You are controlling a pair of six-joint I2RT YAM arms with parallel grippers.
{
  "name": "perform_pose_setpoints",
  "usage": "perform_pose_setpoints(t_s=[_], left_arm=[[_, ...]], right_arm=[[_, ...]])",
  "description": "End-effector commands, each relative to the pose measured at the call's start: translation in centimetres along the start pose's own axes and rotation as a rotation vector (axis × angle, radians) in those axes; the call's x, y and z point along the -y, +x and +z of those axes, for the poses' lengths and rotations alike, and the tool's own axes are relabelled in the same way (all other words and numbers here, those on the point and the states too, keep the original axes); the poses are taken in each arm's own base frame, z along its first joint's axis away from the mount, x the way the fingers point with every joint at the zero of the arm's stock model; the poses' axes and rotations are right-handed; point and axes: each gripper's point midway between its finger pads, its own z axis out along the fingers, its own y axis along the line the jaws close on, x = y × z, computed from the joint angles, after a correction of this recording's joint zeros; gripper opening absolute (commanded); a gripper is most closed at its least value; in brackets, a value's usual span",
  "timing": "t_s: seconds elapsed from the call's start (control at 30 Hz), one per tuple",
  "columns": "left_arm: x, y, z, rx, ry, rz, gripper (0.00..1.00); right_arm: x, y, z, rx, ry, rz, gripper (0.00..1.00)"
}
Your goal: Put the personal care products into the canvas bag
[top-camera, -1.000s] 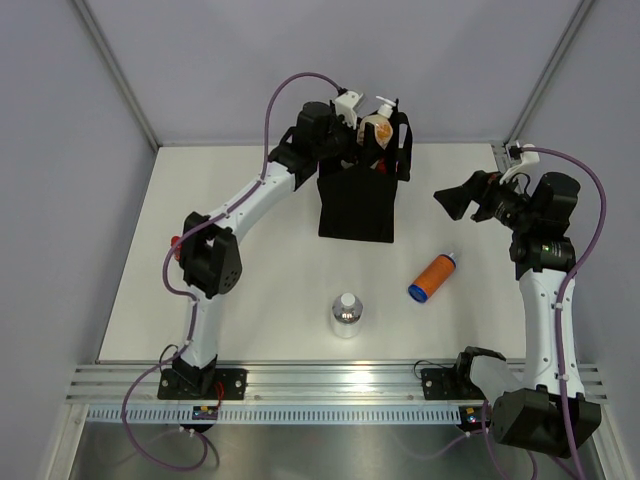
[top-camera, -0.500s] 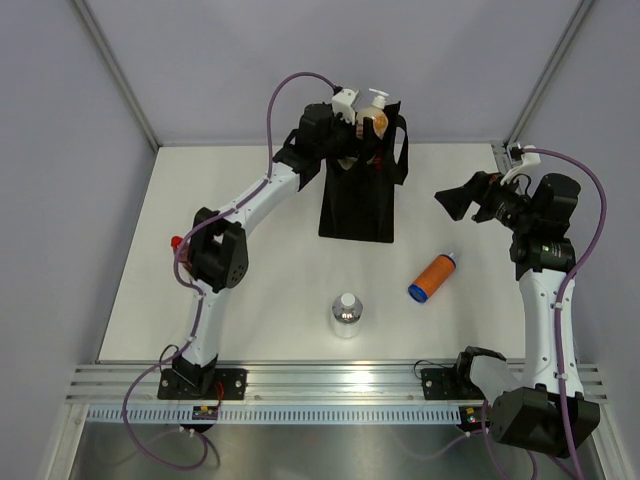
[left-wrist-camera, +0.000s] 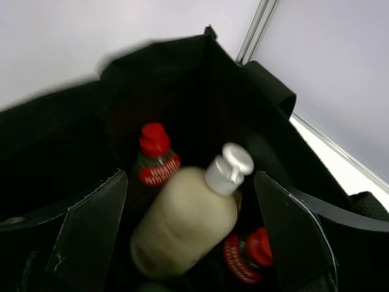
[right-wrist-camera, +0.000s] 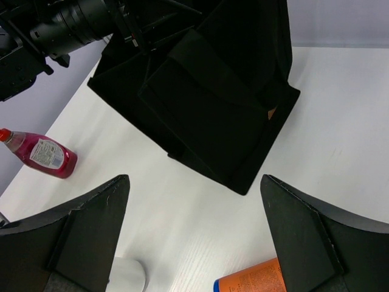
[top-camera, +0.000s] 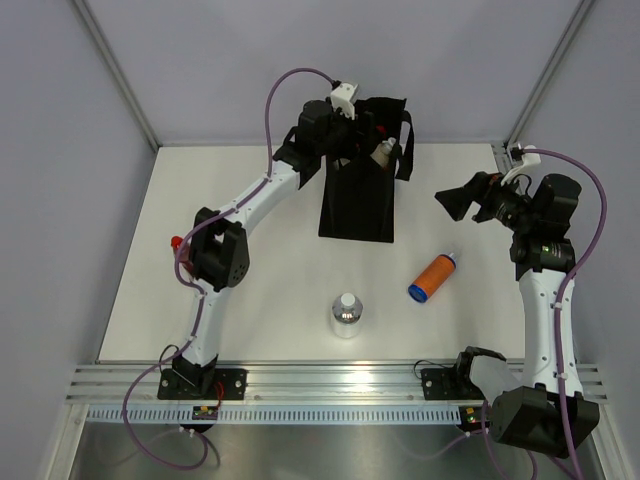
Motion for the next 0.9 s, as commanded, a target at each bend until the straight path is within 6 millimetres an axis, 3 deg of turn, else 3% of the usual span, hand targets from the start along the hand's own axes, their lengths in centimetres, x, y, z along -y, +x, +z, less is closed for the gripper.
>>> perform_pose_setpoints(t_s=[0.0, 0.13, 0.2, 0.23, 0.27, 0.3, 0.33, 0.37, 0.4, 0.43, 0.53, 0.57, 0.6, 0.63, 0.7, 0.73, 0.77, 0.8, 0.87], left_arm=[[-0.2, -1.8, 0.5, 0.052, 0.003, 0.026, 0.89], [-0.1, -1.1, 0.1, 0.042, 0.012, 0.028, 0.89], [0.6, -2.4, -0.9, 0.063, 0.03, 0.036, 0.88], [1.0, -3.1, -1.4, 0.067, 0.04, 0.043, 0.88], [2.0, -5.5, -2.7, 0.097, 0.055, 0.071, 0.88], [2.5, -6.0, -3.6, 0.084, 0.068, 0.079, 0.88], [3.1, -7.2, -4.6, 0.09, 0.074, 0.098, 0.88], [3.4, -8.3, -5.6, 0.093, 0.073, 0.129, 0.88], [4.2, -10.3, -8.1, 0.099, 0.058, 0.137, 0.89], [4.4, -11.1, -9.3, 0.101, 0.046, 0.144, 0.9], [5.5, -12.9, -14.7, 0.101, 0.005, 0.153, 0.98], [5.5, -12.7, -16.1, 0.086, -0.017, 0.146, 0.99], [6.0, -12.4, -18.7, 0.081, -0.026, 0.144, 0.99], [6.2, -12.2, -20.1, 0.079, -0.032, 0.141, 0.99], [6.1, -10.8, -22.8, 0.049, -0.067, 0.125, 0.99], [6.5, -9.5, -25.3, 0.036, -0.076, 0.109, 0.99], [6.4, -8.3, -26.6, 0.014, -0.088, 0.095, 0.99], [6.6, -7.2, -27.8, 0.0, -0.089, 0.082, 0.99], [7.1, -4.2, -31.1, -0.02, -0.092, 0.04, 0.99]], right_arm=[[-0.1, -0.8, -0.1, 0.03, -0.013, -0.024, 0.97], [-0.2, -0.8, -0.3, 0.033, -0.012, -0.037, 0.98], [-0.8, -0.7, -0.3, 0.011, -0.061, -0.066, 0.98], [-1.1, 0.3, -0.5, -0.036, -0.097, -0.121, 0.99], [-1.6, 1.0, -0.7, -0.071, -0.152, -0.174, 0.99], [-3.3, 1.2, -1.0, -0.102, -0.276, -0.221, 1.0], [-3.7, 3.9, -2.0, -0.188, -0.356, -0.322, 1.0], [-4.5, 5.2, -2.9, -0.225, -0.437, -0.394, 0.99], [-4.7, 5.4, -3.3, -0.264, -0.502, -0.503, 0.99], [-5.8, 8.4, -5.8, -0.334, -0.648, -0.696, 0.99], [-3.1, 10.9, -6.3, -0.48, -0.709, -0.91, 0.99], [-1.8, 12.0, -6.8, -0.557, -0.72, -0.989, 1.0], [-0.8, 12.9, -6.5, -0.599, -0.718, -1.023, 0.99], [-0.9, 14.0, -6.4, -0.649, -0.758, -1.053, 1.0], [1.5, 16.7, -6.8, -0.816, -0.777, -1.126, 0.99], [1.7, 18.1, -6.6, -0.865, -0.81, -1.163, 0.99], [3.2, 20.2, -7.6, -0.975, -0.821, -1.179, 1.0], [4.3, 20.5, -6.8, -0.982, -0.805, -1.244, 1.0], [4.5, 21.7, -6.0, -0.999, -0.834, -1.291, 1.0]])
